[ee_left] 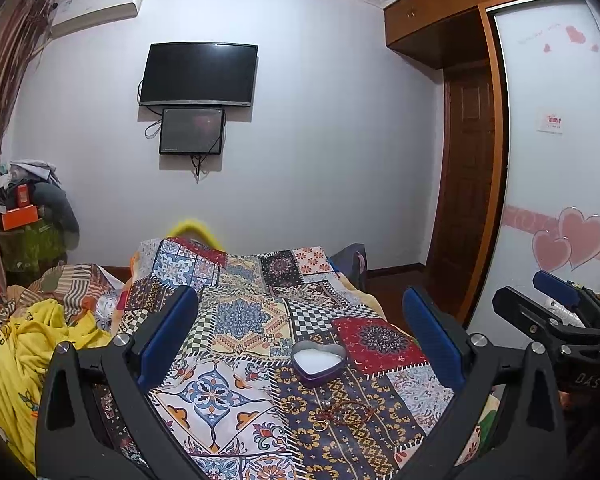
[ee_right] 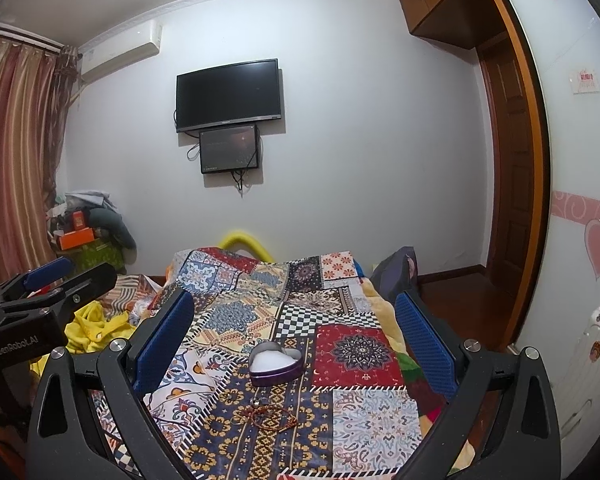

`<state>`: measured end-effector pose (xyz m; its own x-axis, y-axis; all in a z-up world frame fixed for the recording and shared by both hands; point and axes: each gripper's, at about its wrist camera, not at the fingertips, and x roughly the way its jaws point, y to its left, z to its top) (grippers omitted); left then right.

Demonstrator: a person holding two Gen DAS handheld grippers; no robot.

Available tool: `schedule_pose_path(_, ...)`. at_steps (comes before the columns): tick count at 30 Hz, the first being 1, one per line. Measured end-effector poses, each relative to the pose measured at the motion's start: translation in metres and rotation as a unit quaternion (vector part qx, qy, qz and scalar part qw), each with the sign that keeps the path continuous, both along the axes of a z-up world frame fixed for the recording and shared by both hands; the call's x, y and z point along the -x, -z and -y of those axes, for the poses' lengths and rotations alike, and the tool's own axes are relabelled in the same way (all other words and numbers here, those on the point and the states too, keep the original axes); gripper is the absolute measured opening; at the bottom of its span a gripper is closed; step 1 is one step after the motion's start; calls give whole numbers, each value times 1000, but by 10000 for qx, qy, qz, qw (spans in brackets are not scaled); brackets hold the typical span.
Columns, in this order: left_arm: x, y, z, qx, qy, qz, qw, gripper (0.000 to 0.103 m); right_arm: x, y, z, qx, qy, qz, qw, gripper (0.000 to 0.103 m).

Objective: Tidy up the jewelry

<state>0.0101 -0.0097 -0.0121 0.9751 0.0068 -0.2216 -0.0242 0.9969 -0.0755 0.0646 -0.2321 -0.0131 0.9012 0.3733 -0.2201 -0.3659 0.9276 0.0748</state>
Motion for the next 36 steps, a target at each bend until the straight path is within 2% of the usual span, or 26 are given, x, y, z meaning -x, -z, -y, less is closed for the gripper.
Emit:
schedule_pose_path(8,-13,11,-3,-13,1,-185,9998,103,-10,11,-3,124,45,-204,9997,100)
schedule_pose_path(13,-33,31,-9,16,-46,-514,9987,103,-24,27,-6,272,126,-482,9984,100)
schedule_pose_path(17,-54,54,-18,37,-185,-938,9954,103,-38,45,-5,430,241,-771,9958,100)
schedule_pose_path(21,-78,85,-30,102,-295,-1454,9889,101,-56,67,-5,631,357,-1188,9903,100)
schedule_pose_path(27,-105,132,-43,234,-236,-2246,9739,88,-80,102,-5,837,288,-1856,9786,99)
schedule_pose_path(30,-116,150,-43,268,-123,-2523,9672,83,-90,122,-9,971,105,-2166,9714,89)
schedule_pose_path(33,-124,162,-40,272,6,-2744,9612,74,-99,139,-13,906,-142,-2483,9643,78)
schedule_pose_path(36,-134,173,-38,338,212,-2923,9555,65,-108,147,-18,809,-411,-2684,9590,71)
